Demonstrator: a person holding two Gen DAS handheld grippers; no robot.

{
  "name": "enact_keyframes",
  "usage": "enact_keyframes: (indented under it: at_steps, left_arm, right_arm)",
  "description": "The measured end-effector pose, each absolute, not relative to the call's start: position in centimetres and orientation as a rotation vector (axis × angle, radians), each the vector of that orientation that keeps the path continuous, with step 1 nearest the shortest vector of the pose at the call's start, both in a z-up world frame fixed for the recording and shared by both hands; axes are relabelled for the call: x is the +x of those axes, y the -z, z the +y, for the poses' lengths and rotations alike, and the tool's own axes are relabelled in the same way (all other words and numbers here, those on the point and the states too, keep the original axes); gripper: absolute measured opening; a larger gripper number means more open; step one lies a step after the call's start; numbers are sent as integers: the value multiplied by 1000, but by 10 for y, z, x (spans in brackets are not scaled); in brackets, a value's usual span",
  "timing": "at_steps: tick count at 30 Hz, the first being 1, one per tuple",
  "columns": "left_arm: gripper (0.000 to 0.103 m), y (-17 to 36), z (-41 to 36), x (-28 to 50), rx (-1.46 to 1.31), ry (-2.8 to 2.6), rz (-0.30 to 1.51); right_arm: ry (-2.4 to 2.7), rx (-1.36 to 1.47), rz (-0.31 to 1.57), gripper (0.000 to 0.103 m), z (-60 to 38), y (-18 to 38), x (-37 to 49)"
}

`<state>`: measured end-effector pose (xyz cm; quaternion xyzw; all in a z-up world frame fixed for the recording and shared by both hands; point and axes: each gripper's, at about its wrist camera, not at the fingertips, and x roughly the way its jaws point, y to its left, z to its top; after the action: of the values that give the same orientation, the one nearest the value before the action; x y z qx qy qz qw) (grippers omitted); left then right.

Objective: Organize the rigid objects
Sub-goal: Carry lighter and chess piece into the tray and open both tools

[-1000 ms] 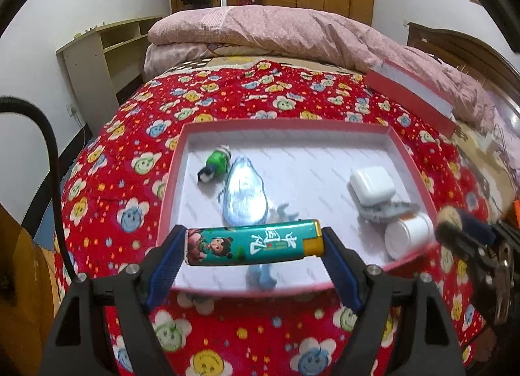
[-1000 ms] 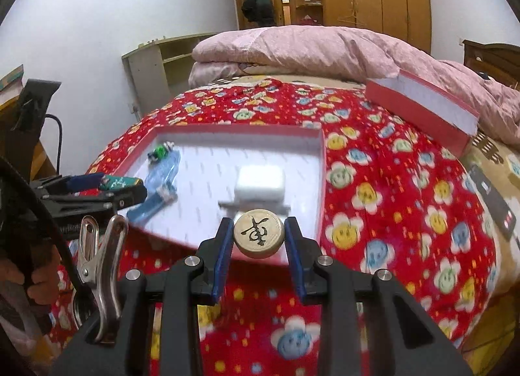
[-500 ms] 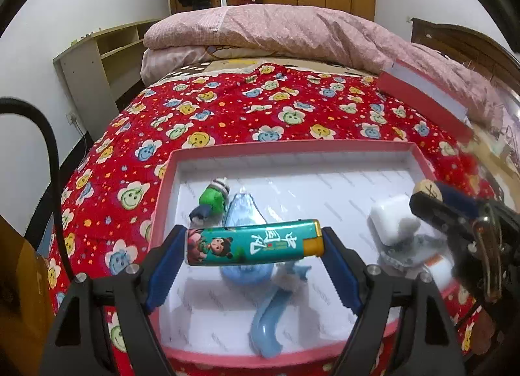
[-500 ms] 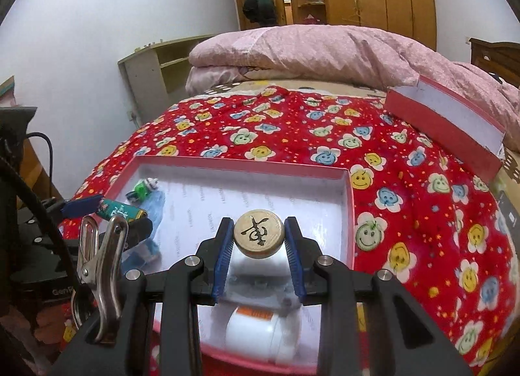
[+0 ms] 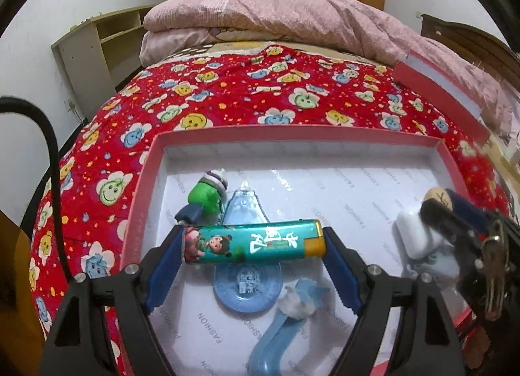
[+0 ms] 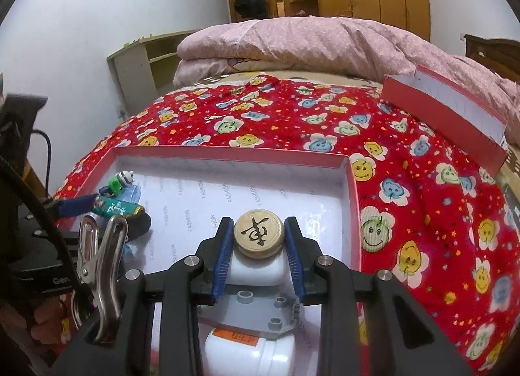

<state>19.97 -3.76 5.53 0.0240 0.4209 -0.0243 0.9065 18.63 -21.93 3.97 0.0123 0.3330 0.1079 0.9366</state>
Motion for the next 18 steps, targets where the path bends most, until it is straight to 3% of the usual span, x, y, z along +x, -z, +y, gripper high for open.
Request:
enact_keyframes:
  at_steps: [5,12,18]
  left_arm:
    - [85,-52,-38,201,51,48,876]
    - [85,-60,-39,196,59,48,855]
    - [85,-66,-38,190,51,49,853]
  right_arm:
    - [-228,52,675,36,-221,-39,188]
    - [-241,59,649,59,-220,-43,184]
    - [-266,49,632,62,-216,-51,177]
